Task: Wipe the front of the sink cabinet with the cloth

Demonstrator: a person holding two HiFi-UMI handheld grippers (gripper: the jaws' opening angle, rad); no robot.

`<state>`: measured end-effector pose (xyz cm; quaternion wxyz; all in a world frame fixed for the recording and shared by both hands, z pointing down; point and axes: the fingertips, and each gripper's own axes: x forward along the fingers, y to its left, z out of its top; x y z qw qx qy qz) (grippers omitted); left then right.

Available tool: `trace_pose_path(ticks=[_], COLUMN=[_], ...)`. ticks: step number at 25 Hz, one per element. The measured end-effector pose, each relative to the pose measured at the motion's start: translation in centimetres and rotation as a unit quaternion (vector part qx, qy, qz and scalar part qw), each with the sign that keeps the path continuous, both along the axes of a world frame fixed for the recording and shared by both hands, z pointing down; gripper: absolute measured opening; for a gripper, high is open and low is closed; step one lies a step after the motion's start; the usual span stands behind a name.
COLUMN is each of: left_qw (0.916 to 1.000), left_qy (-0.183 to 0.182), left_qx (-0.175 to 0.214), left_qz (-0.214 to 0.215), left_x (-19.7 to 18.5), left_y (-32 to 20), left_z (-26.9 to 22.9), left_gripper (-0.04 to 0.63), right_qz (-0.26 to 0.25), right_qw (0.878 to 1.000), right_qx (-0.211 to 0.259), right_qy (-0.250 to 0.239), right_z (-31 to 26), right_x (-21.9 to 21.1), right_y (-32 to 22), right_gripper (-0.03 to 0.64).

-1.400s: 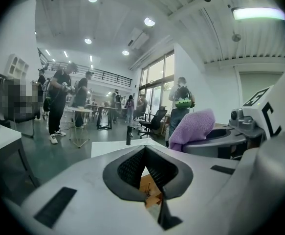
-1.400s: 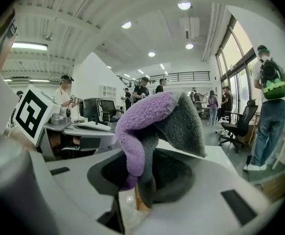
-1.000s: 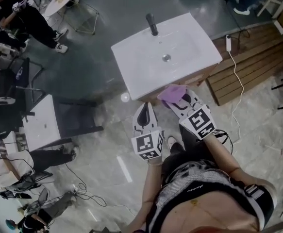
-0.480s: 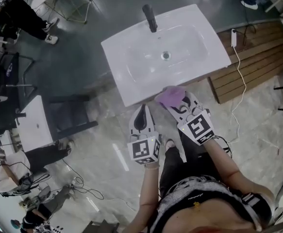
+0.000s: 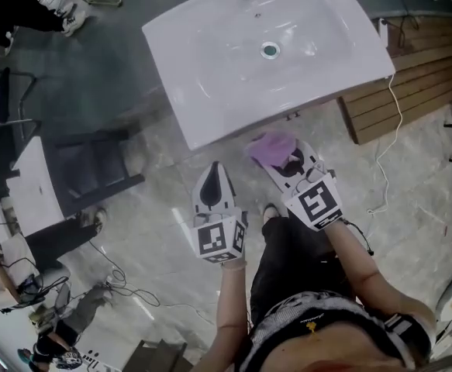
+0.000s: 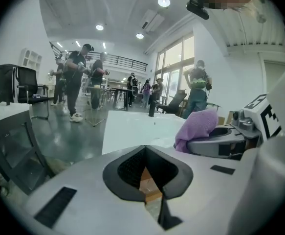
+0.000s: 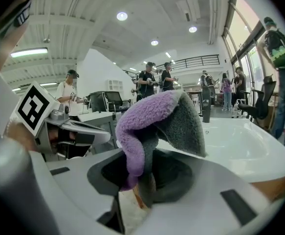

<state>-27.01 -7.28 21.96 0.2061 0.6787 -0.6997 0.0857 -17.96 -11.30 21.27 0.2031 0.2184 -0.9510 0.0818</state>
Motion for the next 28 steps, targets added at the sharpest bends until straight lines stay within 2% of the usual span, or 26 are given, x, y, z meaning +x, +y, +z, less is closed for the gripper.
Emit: trace_pose_path(ticks=[9,15,20,23,25,28], left_qw=[1.0,0.9995,0.9968,0.9936,0.9919,0.9909], left_qy=[0.004,0.001,-0.047,-0.063,-0.065,-0.038], left_qx=[0.006,0.028,0.061,0.085,0.102,0.127], left_qz=[-0.002,-0.014,-0.022,-0.038,-0.039,-0.026], left_x=[-0.7,-1.3,-2.6,-3.8,-4.3,-4.5], left_y=[0.1,-0.1,0.2,0.8,1.1,1.7], left_z=[9.7,16.3,21.5,24.6,26.6,28.7], left_gripper=[0.0,0.0,0.0,0.0,0.0,0.0], right_qz=[-0.064,-0.099,-0.129,-0.142,-0.142,-0.13], right_qw=[0.997,0.994,0.988,0.984,0.981,0.978], right_qx=[0.037,0.037,0.073,0.097,0.119,0.151], right_qy=[-0.002,-0.026,-0.046,-0.052,-0.06,-0.066], right_z=[9.4,16.2,20.7,23.5,25.1,26.2], right_x=[-3.0,-3.9,-6.3,-7.7,-8.4,-8.8], right_y=[1.0,2.0,2.5,3.1,3.3,3.5], right_gripper=[0.161,0.161,0.161,0.161,0.16,0.161])
